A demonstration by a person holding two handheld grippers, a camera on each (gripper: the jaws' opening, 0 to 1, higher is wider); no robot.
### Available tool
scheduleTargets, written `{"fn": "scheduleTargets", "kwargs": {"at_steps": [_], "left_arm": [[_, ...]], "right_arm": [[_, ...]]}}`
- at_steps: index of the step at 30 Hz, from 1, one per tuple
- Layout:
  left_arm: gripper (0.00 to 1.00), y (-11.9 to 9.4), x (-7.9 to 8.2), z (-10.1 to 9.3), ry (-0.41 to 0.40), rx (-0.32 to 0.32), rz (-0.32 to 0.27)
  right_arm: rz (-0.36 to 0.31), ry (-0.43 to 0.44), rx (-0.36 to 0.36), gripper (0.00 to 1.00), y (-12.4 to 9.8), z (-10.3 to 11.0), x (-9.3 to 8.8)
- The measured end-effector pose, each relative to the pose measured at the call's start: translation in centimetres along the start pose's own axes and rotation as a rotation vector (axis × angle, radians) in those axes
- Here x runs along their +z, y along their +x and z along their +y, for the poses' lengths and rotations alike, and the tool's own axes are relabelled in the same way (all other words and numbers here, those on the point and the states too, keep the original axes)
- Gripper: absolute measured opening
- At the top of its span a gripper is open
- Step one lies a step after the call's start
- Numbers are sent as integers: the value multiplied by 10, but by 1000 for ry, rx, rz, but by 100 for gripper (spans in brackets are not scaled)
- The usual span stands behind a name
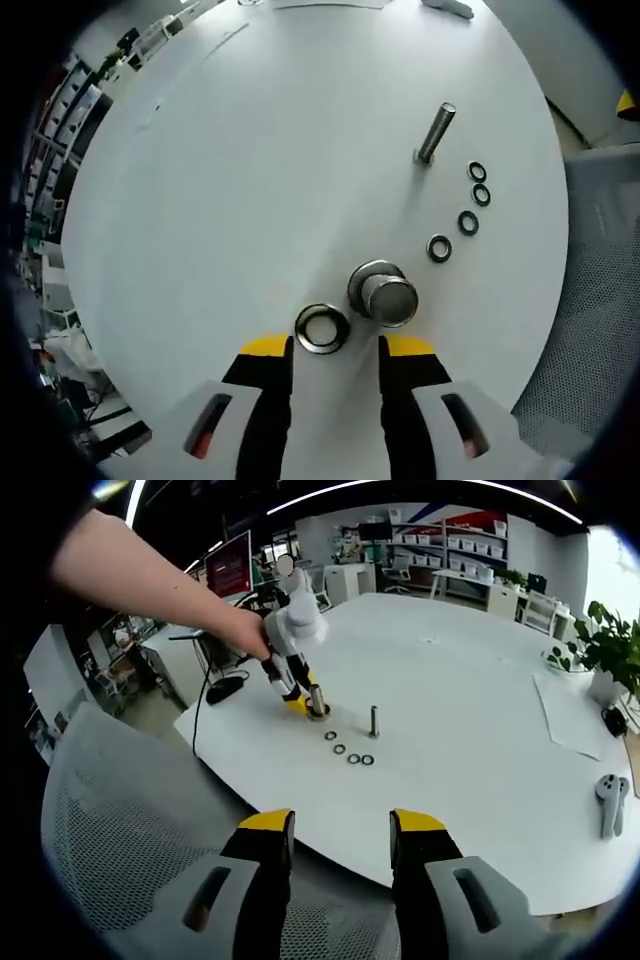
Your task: Place the washer onto the threaded stud by aligning its center hole with the stud, sliding it down to the base, and recovering from edge contact or off-axis alignment until the washer reaches the visible bottom stop.
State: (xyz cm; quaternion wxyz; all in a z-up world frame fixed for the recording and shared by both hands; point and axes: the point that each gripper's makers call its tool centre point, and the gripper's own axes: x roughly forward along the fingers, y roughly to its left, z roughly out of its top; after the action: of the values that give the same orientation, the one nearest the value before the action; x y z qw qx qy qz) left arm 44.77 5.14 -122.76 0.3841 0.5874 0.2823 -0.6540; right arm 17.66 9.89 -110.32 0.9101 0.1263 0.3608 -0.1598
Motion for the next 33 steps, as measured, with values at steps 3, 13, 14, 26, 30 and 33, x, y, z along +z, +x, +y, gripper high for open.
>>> {"fn": "scheduleTargets", "kwargs": {"at_steps": [3,13,14,26,30,33], "left_arm": [[32,4,-4,2,4,-10,7],[30,8,-4,5,50,-31,-3],[30,8,-4,5,62,-33,-1],[29,9,-3,3,129,-95,9],[29,12,-3,4,138,-98,4],[29,13,-2,4,155,-102,-2]], "right_arm": [[1,0,0,41,0,-1,0],[4,-4,2,41,0,0,-1],[5,-6,3,41,0,0,-1],[12,-8,4,40,2,0,-2],[15,-9,5,40,2,0,-3],[18,-10,5,39,1,0,-3]]}}
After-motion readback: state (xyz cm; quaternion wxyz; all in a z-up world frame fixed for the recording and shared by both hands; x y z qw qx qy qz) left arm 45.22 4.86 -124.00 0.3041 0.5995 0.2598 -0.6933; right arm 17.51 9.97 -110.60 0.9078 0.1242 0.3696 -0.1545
